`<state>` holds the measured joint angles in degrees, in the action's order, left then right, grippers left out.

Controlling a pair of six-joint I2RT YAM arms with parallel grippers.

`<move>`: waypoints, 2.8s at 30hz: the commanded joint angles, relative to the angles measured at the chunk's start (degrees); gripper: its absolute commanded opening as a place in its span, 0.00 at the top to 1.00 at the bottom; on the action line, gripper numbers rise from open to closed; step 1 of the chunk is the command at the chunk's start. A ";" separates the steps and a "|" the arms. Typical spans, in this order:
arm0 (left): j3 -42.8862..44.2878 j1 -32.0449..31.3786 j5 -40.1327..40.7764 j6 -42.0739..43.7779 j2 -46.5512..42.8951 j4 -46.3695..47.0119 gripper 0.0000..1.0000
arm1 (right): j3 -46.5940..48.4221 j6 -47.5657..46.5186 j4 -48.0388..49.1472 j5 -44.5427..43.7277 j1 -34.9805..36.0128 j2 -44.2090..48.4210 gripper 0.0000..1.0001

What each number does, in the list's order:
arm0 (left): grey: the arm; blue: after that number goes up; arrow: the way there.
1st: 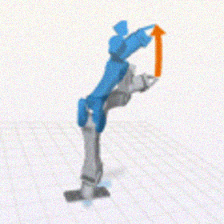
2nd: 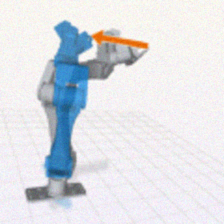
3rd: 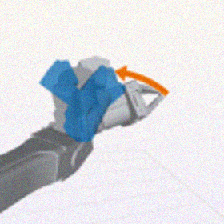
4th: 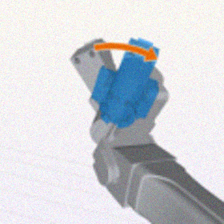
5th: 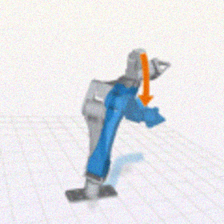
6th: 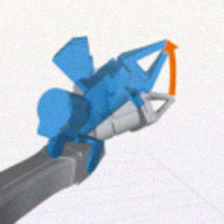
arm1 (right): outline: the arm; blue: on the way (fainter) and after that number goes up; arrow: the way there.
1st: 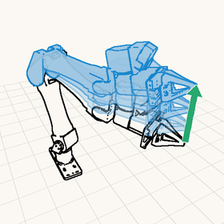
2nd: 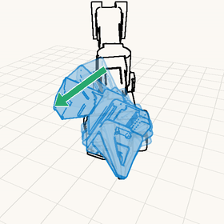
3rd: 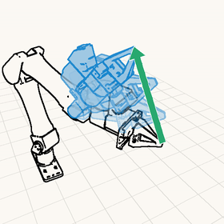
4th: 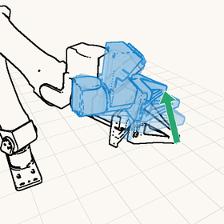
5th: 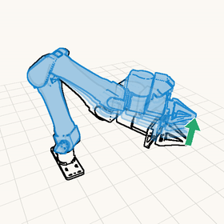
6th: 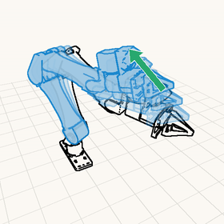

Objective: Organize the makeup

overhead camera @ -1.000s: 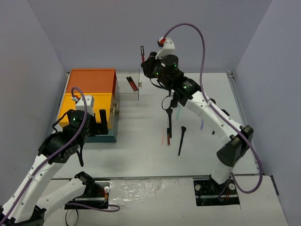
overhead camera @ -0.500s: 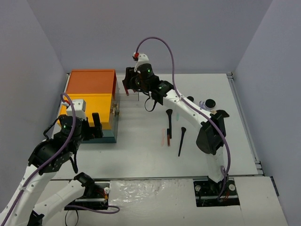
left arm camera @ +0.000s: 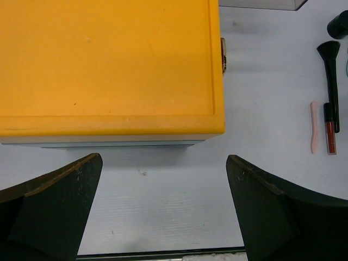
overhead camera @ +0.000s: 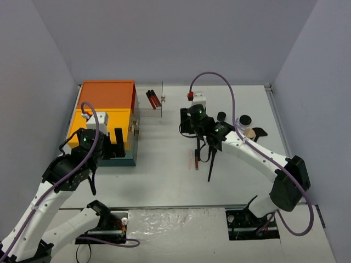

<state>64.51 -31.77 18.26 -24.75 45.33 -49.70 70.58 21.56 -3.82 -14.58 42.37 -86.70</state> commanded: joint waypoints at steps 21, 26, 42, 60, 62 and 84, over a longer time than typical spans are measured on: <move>3.16 0.24 -3.16 0.76 3.60 6.47 0.03 | -32.38 21.59 7.06 -1.39 4.13 3.23 0.60; 2.57 0.30 -2.81 0.64 2.74 5.80 0.03 | -32.02 21.47 7.51 -2.72 4.13 -0.35 0.66; 2.57 0.30 -2.96 1.44 4.16 7.38 0.03 | -24.26 16.95 -5.56 -4.05 5.53 12.85 1.00; 7.49 0.36 -0.24 1.60 3.84 1.96 0.03 | 42.08 0.47 -4.71 8.68 3.70 -17.93 0.98; 8.49 0.36 0.08 1.50 3.89 1.27 0.03 | 48.09 1.00 -4.70 10.59 3.60 -24.06 0.94; 18.23 2.65 2.03 2.17 13.79 1.36 0.03 | 36.71 -1.22 -2.80 9.91 -8.42 -17.15 0.28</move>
<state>75.45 -31.40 18.84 -23.64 53.54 -51.54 113.08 22.28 -10.54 -4.05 37.96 -113.25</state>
